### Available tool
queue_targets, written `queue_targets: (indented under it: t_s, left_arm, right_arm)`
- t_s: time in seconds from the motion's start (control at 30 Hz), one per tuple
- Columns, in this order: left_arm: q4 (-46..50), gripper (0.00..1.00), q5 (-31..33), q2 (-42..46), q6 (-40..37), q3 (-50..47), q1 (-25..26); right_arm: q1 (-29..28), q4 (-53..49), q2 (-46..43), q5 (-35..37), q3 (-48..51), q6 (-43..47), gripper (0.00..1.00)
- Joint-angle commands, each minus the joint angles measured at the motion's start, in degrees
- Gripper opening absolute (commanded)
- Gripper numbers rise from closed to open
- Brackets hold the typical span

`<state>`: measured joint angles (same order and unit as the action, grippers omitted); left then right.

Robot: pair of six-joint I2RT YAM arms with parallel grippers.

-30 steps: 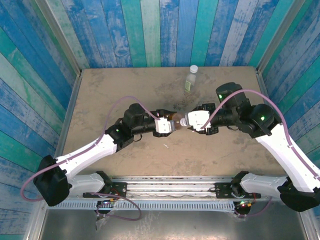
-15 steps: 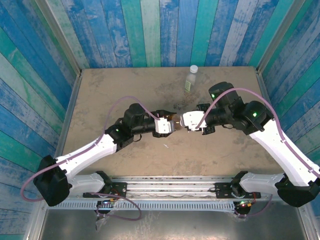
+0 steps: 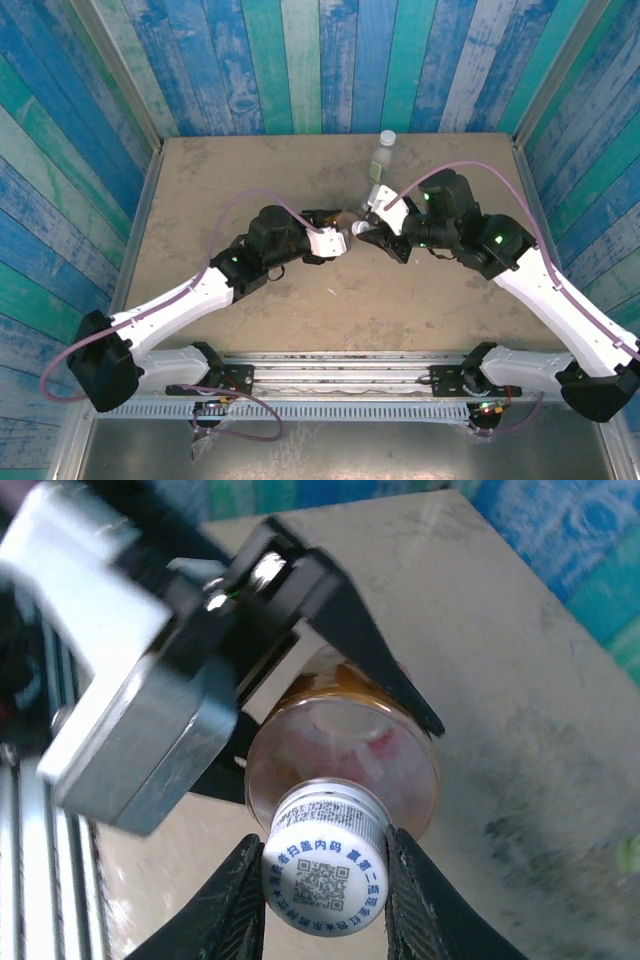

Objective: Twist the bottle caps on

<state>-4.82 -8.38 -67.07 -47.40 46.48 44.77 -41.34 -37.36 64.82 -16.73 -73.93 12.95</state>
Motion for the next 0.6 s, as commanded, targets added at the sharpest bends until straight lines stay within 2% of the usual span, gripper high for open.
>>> queue_targets:
  t_s: [0.0,0.1,0.2,0.27,0.3,0.37,0.4,0.47,0.57]
  left_arm:
    - [-3.2,0.58,6.4,-0.6,-3.3,-0.5,0.4]
    - [-2.4,0.58,6.4,-1.4,-4.7,-0.3,0.5]
    - [-2.0,0.58,6.0,-2.1,-5.5,0.1,0.6]
    - [-2.1,0.58,5.5,-2.2,-5.2,0.1,0.6]
    - [-2.1,0.58,5.1,-2.1,-5.1,0.1,0.6]
    - [-2.2,0.57,3.9,-1.7,-4.7,-0.3,0.6]
    - [-2.6,0.57,3.4,-1.5,-4.3,-0.5,0.6]
    - [-2.7,0.57,2.5,-1.1,-3.7,-0.7,0.6]
    - [-2.1,0.57,1.0,-0.6,-3.4,-0.8,0.6]
  right_arm:
    - [-0.2,6.1,-2.0,7.7,2.9,-29.7,0.01]
    - [-0.1,2.3,-2.4,11.1,2.8,-40.0,0.01]
    - [0.0,1.2,-3.0,9.4,2.8,-41.5,0.04]
    - [-0.1,1.1,-3.7,8.3,2.6,-35.3,0.13]
    - [-0.1,1.0,-4.2,8.1,2.5,-31.1,0.21]
    - [-0.1,0.4,-5.2,7.9,2.0,-21.0,0.47]
    - [0.0,0.0,-5.6,7.9,1.9,-17.5,0.54]
    - [0.1,-1.3,-5.3,7.9,0.8,-11.7,0.61]
    - [0.3,-5.3,-3.5,6.2,-3.0,-5.2,0.67]
